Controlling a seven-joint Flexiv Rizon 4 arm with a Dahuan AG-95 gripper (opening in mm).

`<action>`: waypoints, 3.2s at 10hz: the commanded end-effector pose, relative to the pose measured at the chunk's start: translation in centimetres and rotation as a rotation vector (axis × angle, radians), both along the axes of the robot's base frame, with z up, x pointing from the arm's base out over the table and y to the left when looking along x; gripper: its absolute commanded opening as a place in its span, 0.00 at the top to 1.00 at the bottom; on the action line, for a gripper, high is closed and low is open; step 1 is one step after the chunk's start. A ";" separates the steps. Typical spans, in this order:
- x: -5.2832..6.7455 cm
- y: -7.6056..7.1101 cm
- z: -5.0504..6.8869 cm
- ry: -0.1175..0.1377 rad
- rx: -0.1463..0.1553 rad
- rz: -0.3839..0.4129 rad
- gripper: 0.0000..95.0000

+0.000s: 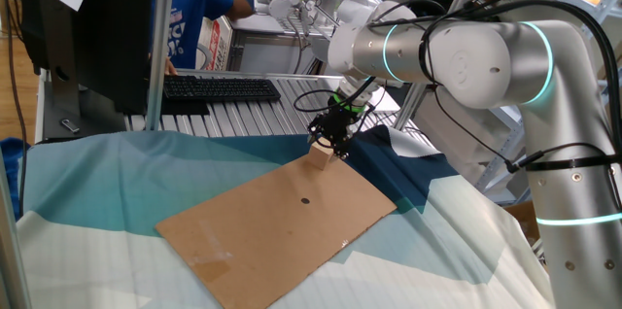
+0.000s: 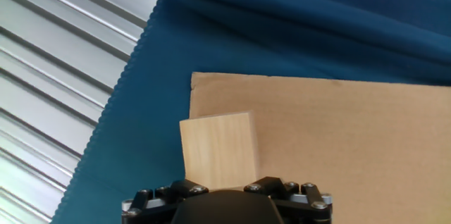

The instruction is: Grab the block and place it at the designated location

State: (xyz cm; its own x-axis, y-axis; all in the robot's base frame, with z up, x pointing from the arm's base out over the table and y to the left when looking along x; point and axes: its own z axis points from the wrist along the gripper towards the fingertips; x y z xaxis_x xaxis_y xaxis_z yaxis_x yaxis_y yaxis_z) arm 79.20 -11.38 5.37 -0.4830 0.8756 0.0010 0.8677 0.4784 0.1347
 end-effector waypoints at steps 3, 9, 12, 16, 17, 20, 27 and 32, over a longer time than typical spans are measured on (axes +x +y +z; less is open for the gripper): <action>0.0 0.0 -0.2 -0.015 0.000 0.007 0.20; 0.0 0.0 -0.2 -0.015 0.010 -0.006 0.20; 0.0 0.0 -0.2 -0.018 0.012 -0.007 0.40; 0.0 0.0 -0.2 -0.023 0.017 -0.007 0.60; 0.0 0.0 -0.2 -0.025 0.020 -0.007 0.60; 0.0 0.0 -0.2 -0.030 0.029 -0.004 1.00; 0.0 0.3 -0.1 -0.019 0.034 -0.016 1.00; 0.1 0.9 0.9 0.008 0.034 0.004 1.00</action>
State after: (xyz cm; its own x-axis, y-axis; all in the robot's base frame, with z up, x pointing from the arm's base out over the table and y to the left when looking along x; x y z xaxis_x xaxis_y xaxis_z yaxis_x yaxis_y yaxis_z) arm 79.46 -10.42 6.32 -0.4888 0.8716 0.0371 0.8657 0.4793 0.1440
